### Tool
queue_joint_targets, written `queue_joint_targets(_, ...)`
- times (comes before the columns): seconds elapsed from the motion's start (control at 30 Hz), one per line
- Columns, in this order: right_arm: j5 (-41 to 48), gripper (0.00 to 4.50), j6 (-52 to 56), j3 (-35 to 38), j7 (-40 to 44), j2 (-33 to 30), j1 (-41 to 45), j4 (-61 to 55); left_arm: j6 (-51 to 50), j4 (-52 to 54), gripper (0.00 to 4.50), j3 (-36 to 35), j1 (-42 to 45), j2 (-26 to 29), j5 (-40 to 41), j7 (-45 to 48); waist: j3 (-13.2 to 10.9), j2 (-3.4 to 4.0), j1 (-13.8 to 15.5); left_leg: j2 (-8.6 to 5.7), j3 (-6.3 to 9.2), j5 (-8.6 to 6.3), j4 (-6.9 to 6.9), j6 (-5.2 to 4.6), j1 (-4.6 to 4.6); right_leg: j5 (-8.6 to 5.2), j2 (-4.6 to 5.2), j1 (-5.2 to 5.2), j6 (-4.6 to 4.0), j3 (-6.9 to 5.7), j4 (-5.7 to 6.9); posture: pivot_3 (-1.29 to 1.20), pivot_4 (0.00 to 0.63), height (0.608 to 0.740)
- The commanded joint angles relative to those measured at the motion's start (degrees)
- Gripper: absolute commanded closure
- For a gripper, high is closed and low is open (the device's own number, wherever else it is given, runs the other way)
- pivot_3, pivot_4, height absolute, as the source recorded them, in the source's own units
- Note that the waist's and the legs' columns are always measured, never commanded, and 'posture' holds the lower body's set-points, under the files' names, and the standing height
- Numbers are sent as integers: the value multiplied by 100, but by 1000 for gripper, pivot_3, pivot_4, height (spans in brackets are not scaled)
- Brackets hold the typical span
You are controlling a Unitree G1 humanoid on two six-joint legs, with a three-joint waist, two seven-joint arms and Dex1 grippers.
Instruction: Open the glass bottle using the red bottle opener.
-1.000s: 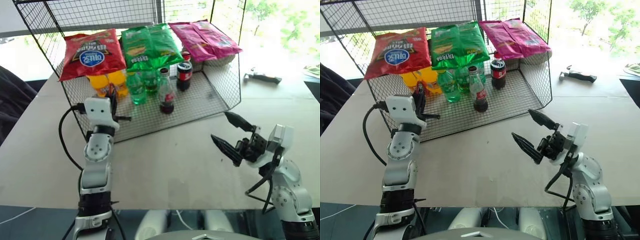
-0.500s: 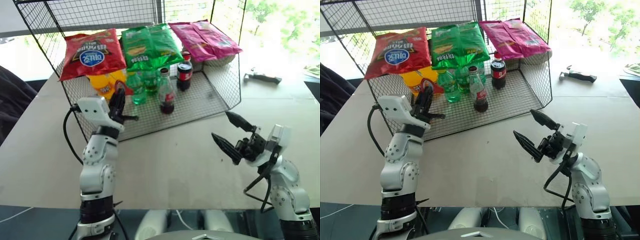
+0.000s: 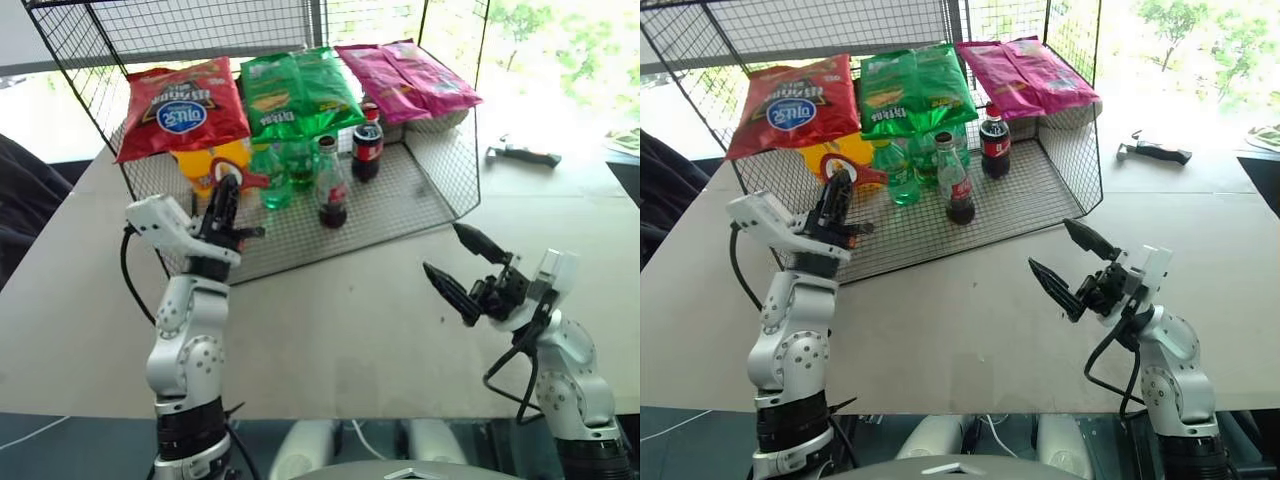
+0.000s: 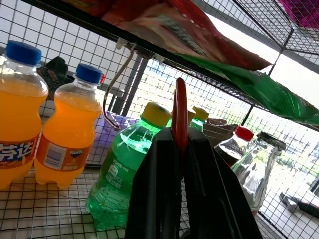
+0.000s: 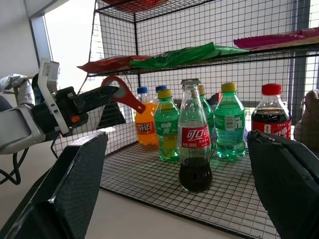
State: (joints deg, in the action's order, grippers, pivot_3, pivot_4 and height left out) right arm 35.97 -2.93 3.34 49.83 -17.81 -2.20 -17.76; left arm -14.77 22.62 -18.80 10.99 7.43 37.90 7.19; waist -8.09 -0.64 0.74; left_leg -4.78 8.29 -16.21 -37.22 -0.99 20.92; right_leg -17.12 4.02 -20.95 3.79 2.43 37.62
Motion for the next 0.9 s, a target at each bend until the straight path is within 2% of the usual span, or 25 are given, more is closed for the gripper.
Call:
queue_joint_targets(0.03, -15, 0, -150, 101, -9, 16, 18, -75, -14, 132, 4403, -153, 194, 96, 180, -104, 0, 0, 3, 0, 0, 0, 0, 0, 0, 0, 0, 0, 0, 1, 0, 0, 150, 740)
queue_joint_targets(0.2, -130, 0, -73, 122, -199, 15, 72, -29, -272, 282, 4403, 169, 99, 302, 324, 284, 0, -1, 3, -1, -1, 0, 0, 0, 1, 0, 0, 0, 0, 0, -1, 0, 150, 740)
queue_joint_targets(0.37, -245, 0, 59, 111, -357, -61, 124, 0, -718, 490, 4403, 550, -239, 479, 816, 877, 0, 0, -6, -1, -2, 0, 1, 0, 0, 0, 0, -1, 0, 3, -1, 0, 150, 740)
queue_joint_targets(0.6, -166, 0, 1586, -22, -1265, -434, 544, -493, -1558, 551, 4403, 625, -524, 763, 2064, 1449, -1, 1, -11, 0, -2, 0, 1, 0, -1, -1, 0, -2, -2, 3, 2, 0, 150, 740)
queue_joint_targets(0.67, -57, 0, 2323, -189, -1344, -717, 717, -730, -1996, 447, 4403, 648, -466, 891, 2726, 1682, -1, 1, -5, 0, -2, 0, 2, 0, 1, -1, 0, -4, -2, 4, 1, 0, 150, 740)
queue_joint_targets(0.8, 603, 0, 3772, -384, -1421, -1135, 1261, -1018, -2785, 1, 4403, 620, -177, 1187, 3860, 2111, -2, 0, -5, 0, 0, 0, 1, 0, 10, -1, 1, -11, -2, 2, -1, 0, 150, 740)
queue_joint_targets(0.9, 1140, 0, 4772, -415, -1340, -1461, 1833, -922, -3188, -309, 4403, 692, 6, 1481, 4062, 2506, -3, 0, -14, 0, -1, 0, 1, -1, 12, -1, 1, -14, -2, 4, 2, 0, 150, 740)
